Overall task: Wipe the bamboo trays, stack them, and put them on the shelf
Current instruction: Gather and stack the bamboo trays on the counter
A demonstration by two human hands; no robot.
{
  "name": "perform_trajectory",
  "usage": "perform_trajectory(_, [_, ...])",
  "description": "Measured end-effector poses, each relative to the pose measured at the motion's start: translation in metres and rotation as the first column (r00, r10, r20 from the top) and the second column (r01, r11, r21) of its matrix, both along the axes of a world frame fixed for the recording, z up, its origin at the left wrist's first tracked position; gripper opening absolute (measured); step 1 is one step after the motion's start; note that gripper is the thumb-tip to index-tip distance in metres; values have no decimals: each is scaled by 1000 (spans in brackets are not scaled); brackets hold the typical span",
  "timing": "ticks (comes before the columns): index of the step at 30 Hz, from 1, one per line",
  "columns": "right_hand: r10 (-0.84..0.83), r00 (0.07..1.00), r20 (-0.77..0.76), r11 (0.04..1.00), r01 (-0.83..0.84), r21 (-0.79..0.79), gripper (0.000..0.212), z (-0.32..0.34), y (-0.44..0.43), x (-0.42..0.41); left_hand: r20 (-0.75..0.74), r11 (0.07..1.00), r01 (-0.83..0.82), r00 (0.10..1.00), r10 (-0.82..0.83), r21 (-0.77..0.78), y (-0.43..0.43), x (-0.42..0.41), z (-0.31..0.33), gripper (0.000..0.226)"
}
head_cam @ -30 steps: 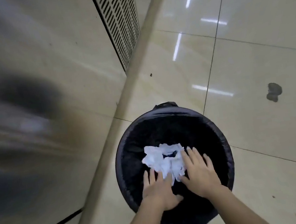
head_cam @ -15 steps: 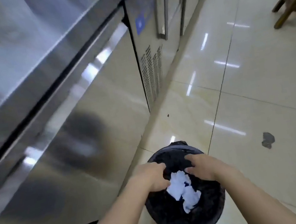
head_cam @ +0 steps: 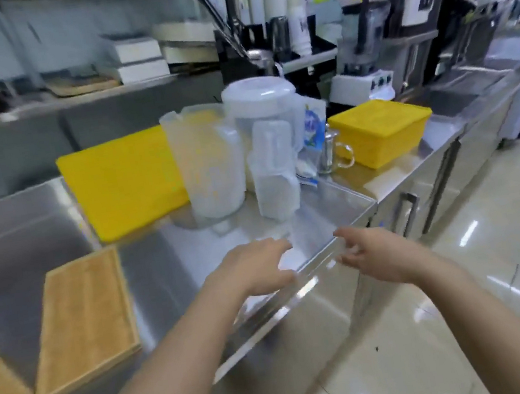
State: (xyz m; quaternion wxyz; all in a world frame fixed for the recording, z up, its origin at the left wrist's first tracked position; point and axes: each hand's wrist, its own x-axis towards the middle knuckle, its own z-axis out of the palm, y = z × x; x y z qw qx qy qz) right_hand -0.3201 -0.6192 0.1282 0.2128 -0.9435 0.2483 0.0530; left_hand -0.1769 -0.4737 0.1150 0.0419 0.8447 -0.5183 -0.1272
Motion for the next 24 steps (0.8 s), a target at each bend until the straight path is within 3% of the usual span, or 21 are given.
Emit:
perform_trajectory(8, [277, 960, 28, 959, -275, -64, 52, 66, 107, 120, -2, 929, -365, 931, 365, -65, 161, 83, 55, 61])
perform_trajectory(14, [385, 921, 54, 923, -383, -36, 50, 31, 195, 191, 21, 807, -586, 808, 589, -70, 264, 105, 13, 54])
perform_trajectory(19, [316, 949, 25, 945, -317, 79, 48, -34, 250, 219, -32, 719, -688, 724, 689, -102, 308, 105, -48, 48])
perform_trajectory(22, [182, 983, -19, 983, -181, 43, 46, -68, 272, 224, 35, 724, -689, 724, 689, 1, 317, 103, -78, 58])
perform_trajectory(24, [96, 994, -49, 994, -93, 51, 47, -84, 282, 226, 3, 711, -700, 712, 702, 64, 317, 104, -91, 62])
